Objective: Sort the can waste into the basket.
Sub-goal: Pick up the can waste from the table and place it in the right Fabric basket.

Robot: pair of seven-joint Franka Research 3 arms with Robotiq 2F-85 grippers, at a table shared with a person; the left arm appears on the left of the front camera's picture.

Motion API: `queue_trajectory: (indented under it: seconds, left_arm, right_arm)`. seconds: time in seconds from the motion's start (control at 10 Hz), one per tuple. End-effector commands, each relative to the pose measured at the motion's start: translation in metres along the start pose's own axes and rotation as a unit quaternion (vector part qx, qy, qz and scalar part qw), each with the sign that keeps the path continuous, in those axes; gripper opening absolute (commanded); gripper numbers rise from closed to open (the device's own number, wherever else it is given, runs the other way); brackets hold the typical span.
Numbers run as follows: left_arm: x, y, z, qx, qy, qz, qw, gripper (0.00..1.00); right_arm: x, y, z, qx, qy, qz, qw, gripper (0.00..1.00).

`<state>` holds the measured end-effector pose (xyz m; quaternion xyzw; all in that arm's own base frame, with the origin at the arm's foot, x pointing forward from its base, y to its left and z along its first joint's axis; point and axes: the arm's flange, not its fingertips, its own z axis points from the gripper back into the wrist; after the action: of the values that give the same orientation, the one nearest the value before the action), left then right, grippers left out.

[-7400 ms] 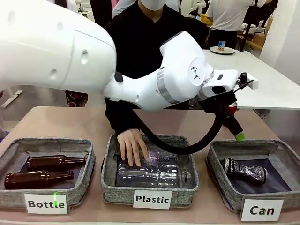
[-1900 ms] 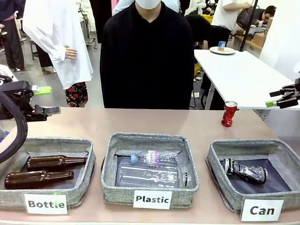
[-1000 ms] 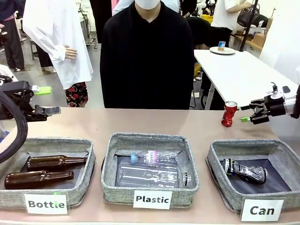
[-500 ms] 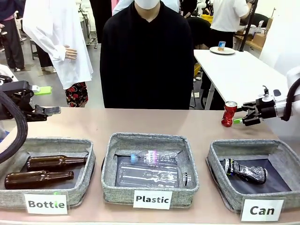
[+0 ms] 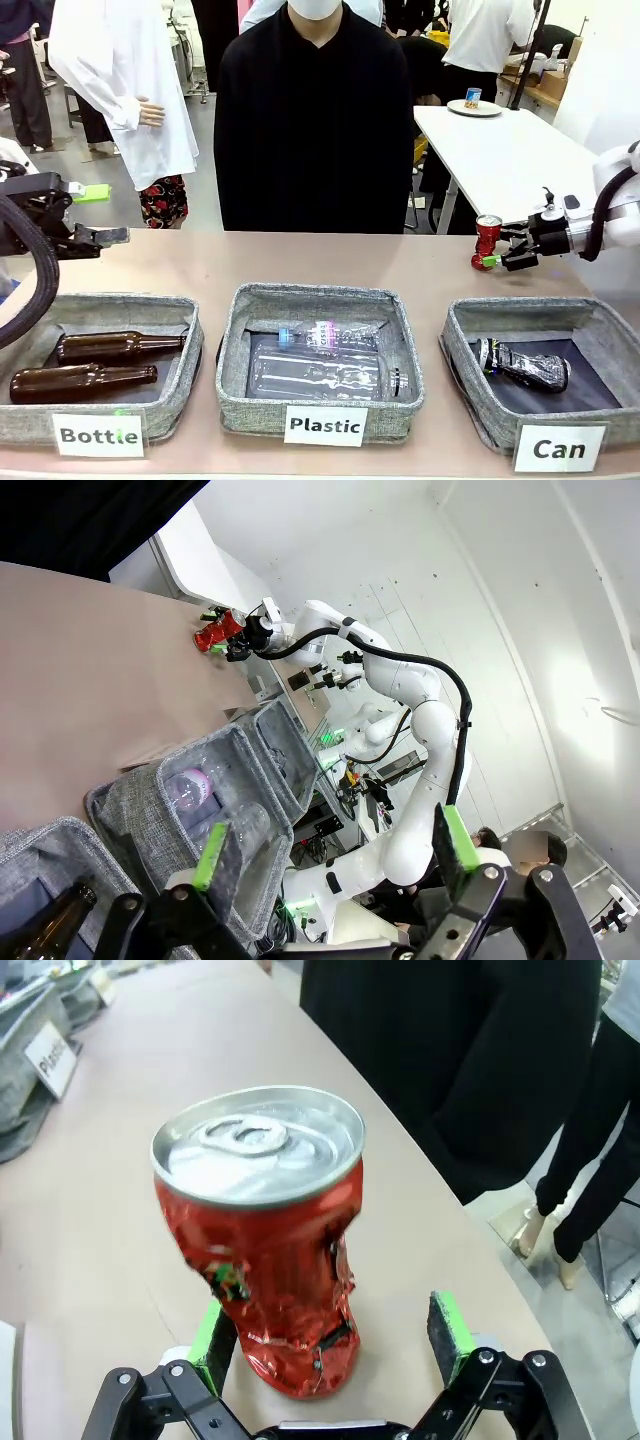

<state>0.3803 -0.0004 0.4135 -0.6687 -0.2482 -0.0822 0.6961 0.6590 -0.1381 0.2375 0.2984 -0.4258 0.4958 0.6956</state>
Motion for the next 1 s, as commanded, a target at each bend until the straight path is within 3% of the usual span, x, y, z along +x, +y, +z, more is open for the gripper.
queue_trajectory:
  seconds: [0.0,0.3,0.6,0.7,0.9]
  left_arm:
    - [0.0016,-0.0023,0.0004,-0.001,-0.003,0.005,1.000,1.00]
    - [0.0016,-0.0023,0.0004,-0.001,-0.003,0.005,1.000,1.00]
    - [0.0016,-0.0023,0.0004,-0.001,-0.003,0.005,1.000,1.00]
    - [0.0016,-0.0023,0.0004,-0.001,-0.003,0.005,1.000,1.00]
    - [0.0016,-0.0023,0.0004,-0.001,-0.003,0.005,1.000,1.00]
  right_arm:
    - [0.0066,-0.0087,-0.0019,0.013,-0.002,-0.016,1.000,1.00]
    - [0.0100,-0.0076,-0.0050,0.073,-0.043,-0.043,0.996,1.00]
    - [0.0103,-0.0069,-0.0052,0.100,-0.056,-0.061,0.992,0.11]
    - [0.0108,-0.0064,-0.0040,0.100,-0.059,-0.063,0.991,0.00]
    - [0.0162,-0.0042,0.0005,0.108,-0.066,-0.061,0.990,0.00]
